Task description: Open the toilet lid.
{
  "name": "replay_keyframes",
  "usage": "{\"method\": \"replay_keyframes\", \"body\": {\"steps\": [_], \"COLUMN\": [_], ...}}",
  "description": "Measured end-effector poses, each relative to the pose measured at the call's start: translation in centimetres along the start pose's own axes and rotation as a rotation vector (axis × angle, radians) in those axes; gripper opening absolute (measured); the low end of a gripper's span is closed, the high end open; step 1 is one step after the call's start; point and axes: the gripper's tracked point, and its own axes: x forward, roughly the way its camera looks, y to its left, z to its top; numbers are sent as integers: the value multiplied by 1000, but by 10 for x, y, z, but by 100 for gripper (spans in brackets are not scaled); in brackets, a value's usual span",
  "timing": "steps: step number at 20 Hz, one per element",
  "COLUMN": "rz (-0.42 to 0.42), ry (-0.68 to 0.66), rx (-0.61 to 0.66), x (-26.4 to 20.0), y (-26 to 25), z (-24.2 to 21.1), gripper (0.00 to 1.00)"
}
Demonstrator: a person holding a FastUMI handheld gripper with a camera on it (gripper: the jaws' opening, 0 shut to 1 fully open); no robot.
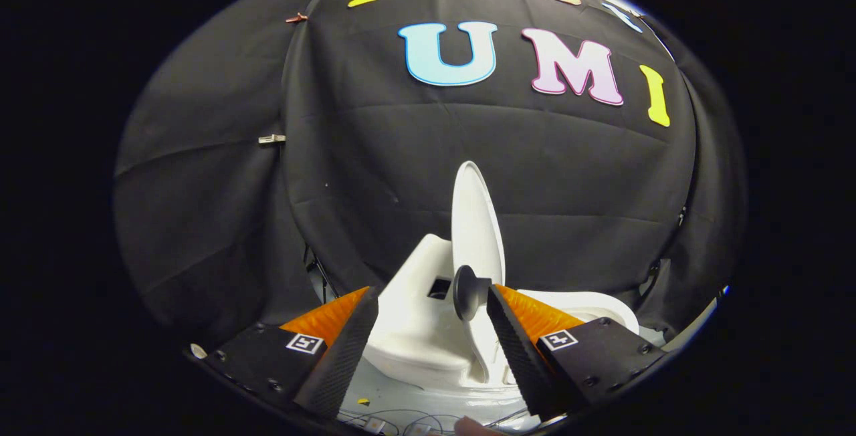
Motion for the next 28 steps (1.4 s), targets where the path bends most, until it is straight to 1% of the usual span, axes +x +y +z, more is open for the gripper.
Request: {"method": "replay_keyframes", "body": {"steps": [3, 6, 9, 12, 17, 22, 24, 26, 28], "rz": [29, 99, 137, 150, 136, 91, 79, 41, 24], "ry": [-91, -133, -199, -245, -297, -320, -330, -326, -314], "rx": [26, 64, 82, 67, 46, 36, 47, 61, 86], "x": [-11, -25, -41, -52, -70, -80, -82, -82, -82], "y": [1, 9, 0, -18, -74, -152, -181, -217, -247], "z": [38, 65, 95, 114, 123, 109, 99, 90, 77], "gripper": [100, 100, 99, 99, 99, 99, 99, 99, 99]}}
